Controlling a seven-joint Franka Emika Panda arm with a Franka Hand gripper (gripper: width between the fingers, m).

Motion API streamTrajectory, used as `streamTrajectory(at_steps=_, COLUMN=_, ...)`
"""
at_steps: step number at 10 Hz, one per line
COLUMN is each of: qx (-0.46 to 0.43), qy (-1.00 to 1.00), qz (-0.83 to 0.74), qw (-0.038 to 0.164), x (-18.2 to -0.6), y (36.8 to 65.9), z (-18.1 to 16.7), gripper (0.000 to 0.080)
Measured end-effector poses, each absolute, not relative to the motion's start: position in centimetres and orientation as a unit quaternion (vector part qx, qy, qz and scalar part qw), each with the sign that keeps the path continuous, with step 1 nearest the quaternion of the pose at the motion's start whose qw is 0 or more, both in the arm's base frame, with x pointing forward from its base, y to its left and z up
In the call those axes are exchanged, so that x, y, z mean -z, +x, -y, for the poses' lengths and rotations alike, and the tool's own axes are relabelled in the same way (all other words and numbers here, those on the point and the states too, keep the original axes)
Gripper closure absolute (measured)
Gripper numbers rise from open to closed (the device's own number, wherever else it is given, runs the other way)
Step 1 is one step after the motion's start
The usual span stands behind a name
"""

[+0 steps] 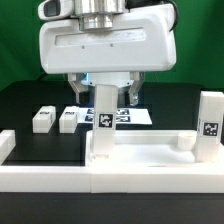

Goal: Assemble desk

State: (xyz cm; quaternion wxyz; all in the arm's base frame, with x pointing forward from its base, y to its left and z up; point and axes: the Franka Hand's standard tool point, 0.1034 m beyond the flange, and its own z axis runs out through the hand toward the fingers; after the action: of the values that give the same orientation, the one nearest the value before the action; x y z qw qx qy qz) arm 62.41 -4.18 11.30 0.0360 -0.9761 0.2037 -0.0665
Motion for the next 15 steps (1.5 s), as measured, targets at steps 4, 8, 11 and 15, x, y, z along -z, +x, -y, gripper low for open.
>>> streamTrajectory(at_steps=4, qx=0.076, qy=-0.995, qz=-0.057, qw=0.020, x=-11.20, y=62.52, z=3.97, gripper=0.0150)
streamTrajectory(at_steps=8, qx=0.079, qy=-0.993, qz=0.088, qw=0.005, x=-11.07, y=62.47, z=4.63, gripper=0.0150)
streamTrajectory(at_steps=11, qx=0.078, qy=-0.993, qz=0.084, qw=0.005, x=-11.01, y=62.43, z=4.86, gripper=0.0426)
streamTrajectory(at_steps=15, qx=0.078, qy=-0.994, qz=0.071, qw=0.007, x=-11.01, y=62.43, z=4.81, gripper=0.0512)
